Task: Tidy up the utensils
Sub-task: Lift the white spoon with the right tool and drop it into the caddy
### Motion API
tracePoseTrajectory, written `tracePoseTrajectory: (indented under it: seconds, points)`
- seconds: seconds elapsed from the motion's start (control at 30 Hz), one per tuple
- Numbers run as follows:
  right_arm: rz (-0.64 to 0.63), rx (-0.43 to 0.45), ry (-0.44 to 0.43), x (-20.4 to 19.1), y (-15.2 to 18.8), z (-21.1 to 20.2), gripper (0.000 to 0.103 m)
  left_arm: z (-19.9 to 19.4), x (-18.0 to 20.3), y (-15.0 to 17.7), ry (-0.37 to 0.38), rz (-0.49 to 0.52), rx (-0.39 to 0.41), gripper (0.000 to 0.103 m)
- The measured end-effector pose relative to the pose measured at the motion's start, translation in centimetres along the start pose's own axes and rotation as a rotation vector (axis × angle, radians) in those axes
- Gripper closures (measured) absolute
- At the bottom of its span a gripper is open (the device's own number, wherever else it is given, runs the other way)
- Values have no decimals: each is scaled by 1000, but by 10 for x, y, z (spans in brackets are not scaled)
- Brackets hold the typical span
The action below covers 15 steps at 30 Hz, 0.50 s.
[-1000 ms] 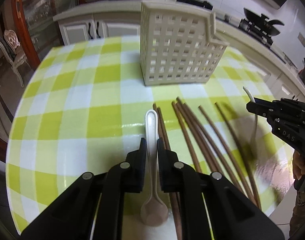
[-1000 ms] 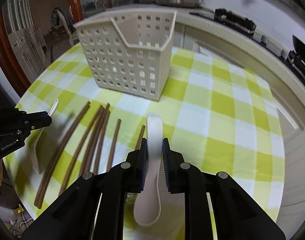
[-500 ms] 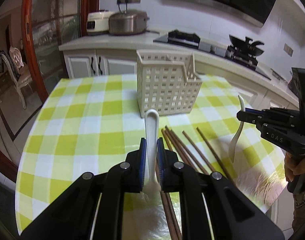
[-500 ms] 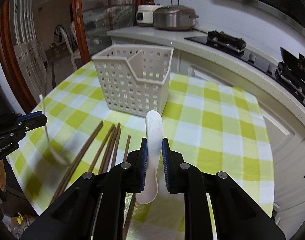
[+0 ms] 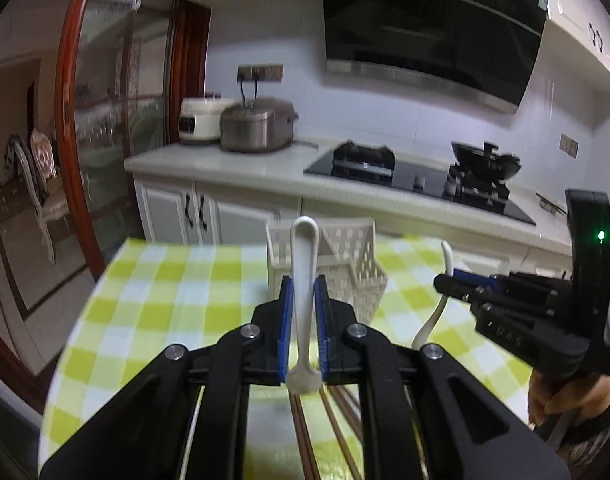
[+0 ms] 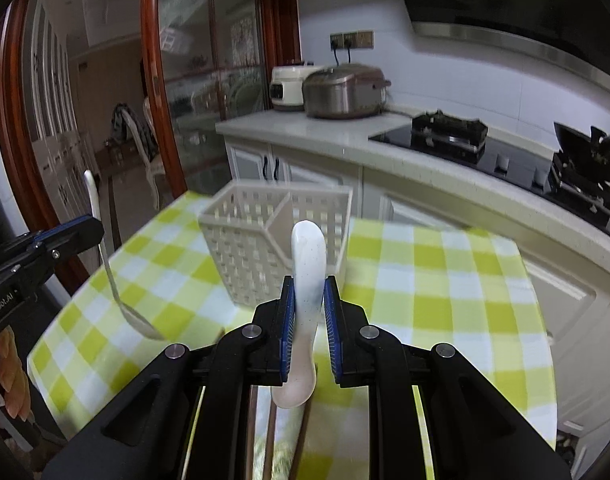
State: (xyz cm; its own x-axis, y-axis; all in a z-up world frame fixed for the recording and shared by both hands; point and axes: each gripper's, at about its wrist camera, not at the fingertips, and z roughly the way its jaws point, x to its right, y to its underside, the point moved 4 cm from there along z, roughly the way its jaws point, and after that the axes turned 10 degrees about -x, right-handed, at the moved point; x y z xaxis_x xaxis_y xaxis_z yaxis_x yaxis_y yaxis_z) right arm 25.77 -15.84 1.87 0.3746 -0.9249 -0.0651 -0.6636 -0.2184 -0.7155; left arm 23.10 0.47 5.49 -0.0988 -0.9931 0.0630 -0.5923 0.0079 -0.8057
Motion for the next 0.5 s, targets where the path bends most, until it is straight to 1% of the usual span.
tracePoseTrajectory:
  seconds: [0.23, 0.37, 0.43, 0.5]
  points:
    - [34, 82, -25, 7, -50, 5, 86, -4, 5, -71, -12, 17, 106, 92]
    - [43, 138, -34, 9, -78, 10, 86, 7, 4, -104, -13, 12, 134, 92]
    - [38, 160, -36, 8, -88, 14, 86, 20, 3, -115, -15, 4, 138, 92]
    - [36, 180, -32, 8, -95, 21, 86, 35, 0, -119, -9, -5, 128, 92]
